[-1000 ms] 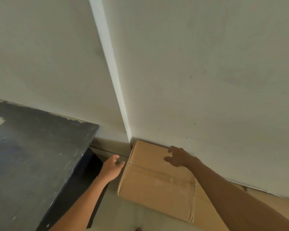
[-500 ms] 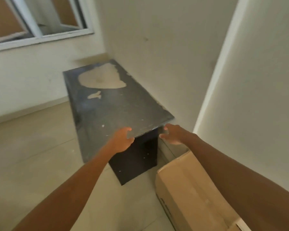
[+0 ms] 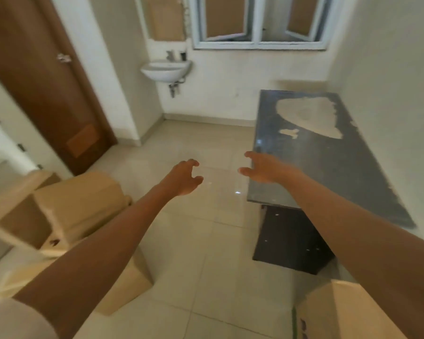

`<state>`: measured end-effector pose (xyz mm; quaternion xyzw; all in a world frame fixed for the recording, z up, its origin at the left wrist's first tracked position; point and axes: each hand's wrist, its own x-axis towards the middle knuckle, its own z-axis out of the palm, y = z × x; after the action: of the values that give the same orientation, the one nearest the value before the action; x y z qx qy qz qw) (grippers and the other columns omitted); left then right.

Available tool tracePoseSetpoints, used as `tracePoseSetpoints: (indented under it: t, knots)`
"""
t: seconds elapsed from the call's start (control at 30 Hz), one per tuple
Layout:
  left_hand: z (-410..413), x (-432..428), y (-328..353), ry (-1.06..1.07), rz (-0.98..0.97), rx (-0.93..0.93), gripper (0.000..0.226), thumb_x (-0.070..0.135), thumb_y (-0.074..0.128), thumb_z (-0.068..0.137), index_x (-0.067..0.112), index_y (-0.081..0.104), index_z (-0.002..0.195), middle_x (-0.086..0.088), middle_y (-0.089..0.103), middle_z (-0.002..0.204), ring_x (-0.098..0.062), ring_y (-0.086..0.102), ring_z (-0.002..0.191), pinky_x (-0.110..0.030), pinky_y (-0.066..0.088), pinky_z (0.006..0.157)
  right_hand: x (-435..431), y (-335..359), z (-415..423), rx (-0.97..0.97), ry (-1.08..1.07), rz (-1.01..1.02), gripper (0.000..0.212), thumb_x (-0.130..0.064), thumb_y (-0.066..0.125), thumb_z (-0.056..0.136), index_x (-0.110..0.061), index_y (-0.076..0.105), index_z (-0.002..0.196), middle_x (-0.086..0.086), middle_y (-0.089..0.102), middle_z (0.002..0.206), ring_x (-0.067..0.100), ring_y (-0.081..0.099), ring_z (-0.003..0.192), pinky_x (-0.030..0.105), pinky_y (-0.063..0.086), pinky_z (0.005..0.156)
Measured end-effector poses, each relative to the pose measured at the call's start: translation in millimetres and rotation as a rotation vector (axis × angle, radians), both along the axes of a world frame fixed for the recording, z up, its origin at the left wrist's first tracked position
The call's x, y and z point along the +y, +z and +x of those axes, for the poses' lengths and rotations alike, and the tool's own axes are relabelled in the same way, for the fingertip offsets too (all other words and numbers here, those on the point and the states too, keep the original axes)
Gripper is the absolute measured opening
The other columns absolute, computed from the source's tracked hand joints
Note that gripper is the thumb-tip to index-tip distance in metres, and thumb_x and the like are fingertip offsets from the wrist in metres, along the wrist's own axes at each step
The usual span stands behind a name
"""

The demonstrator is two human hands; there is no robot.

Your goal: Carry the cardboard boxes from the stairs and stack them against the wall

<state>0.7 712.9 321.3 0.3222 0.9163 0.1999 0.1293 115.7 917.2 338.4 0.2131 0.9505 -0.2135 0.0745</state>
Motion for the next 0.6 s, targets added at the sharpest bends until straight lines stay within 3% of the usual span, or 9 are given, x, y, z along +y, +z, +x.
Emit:
tracePoseSetpoints:
  t: [0.3, 0.43, 0.6]
  knots:
    - [-43.6, -254.9, 2.5, 0.417, -0.034, -0.013, 0.053, 0.026, 0.059, 0.093, 0.008, 0.042, 0.14, -0.014, 0.043, 0.144, -0.03, 0.039, 0.133, -0.034, 0.033, 0.105, -195.7, -3.0, -110.6, -0.042, 0.377, 0.022, 0.072, -0.05, 0.046, 0.096, -0.019, 0.016, 0.154, 0.005, 0.025, 0.158, 0.025, 0.026, 0.144, 0.044, 0.028, 0.114]
    - [-44.9, -360.5, 8.7, 0.594, -0.037, -0.004, 0.052, 0.028, 0.059, 0.092, 0.009, 0.043, 0.138, -0.015, 0.049, 0.138, -0.029, 0.049, 0.123, -0.035, 0.039, 0.098, -278.8, -4.0, -145.0, -0.072, 0.483, 0.027, 0.072, -0.051, 0.045, 0.097, -0.02, 0.013, 0.154, 0.006, 0.023, 0.159, 0.026, 0.025, 0.145, 0.044, 0.028, 0.114]
    - [-30.2, -458.9, 11.0, 0.741, -0.077, 0.003, 0.048, 0.023, 0.053, 0.096, 0.003, 0.043, 0.138, -0.016, 0.045, 0.144, -0.032, 0.041, 0.133, -0.036, 0.032, 0.107, -369.5, -4.9, -167.6, -0.063, 0.586, 0.017, 0.073, -0.047, 0.048, 0.097, -0.017, 0.014, 0.154, 0.007, 0.024, 0.158, 0.028, 0.027, 0.143, 0.045, 0.03, 0.114]
